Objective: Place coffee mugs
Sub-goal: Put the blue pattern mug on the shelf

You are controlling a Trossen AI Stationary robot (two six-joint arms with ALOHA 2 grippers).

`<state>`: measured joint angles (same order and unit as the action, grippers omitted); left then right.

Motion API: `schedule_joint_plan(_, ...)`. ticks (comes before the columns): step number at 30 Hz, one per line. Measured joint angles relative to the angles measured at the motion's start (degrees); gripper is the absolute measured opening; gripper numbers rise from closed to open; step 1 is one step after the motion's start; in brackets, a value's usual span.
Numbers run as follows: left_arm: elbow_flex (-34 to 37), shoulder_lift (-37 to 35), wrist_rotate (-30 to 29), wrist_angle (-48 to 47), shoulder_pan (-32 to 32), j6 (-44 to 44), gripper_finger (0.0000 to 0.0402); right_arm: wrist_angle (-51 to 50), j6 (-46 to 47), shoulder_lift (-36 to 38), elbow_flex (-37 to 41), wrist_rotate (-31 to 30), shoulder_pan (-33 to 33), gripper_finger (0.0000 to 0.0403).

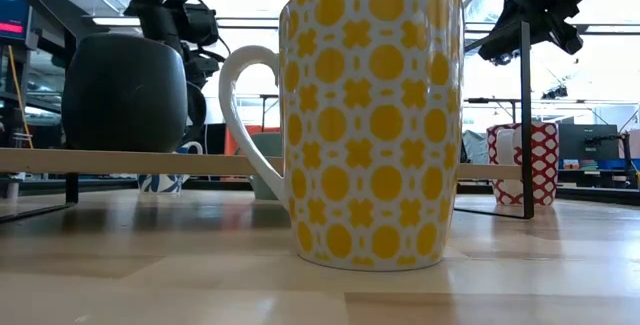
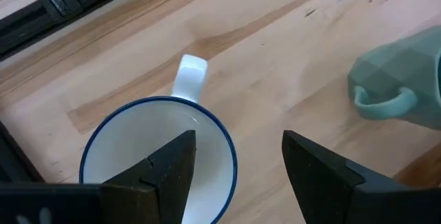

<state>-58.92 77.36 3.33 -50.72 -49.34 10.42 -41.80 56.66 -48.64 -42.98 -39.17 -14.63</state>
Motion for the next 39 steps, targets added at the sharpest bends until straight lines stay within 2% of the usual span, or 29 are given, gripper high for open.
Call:
schedule_joint_plan(23, 0.0, 0.0, 0.5, -0.1, 0.0, -0.1, 0.0205, 0.0, -0.1, 0.0, 0.0, 0.2, 0.0, 0.0011)
schedule_joint_plan(30, 0.0, 0.0, 0.8, 0.0, 1.5, -4.7, 0.0205, 0.0, 0.0, 0.0, 0.0, 0.4, 0.0, 0.0011)
schedule_joint_plan(35, 0.0, 0.0, -0.8, 0.0, 1.8, 3.6, 0.0205, 0.0, 0.3, 0.0, 0.0, 1.6, 0.0, 0.0011)
schedule_joint_plan(39, 0.0, 0.0, -0.9, 0.0, 1.9, 2.7, 0.0205, 0.0, 0.3, 0.0, 0.0, 2.5, 0.0, 0.0011)
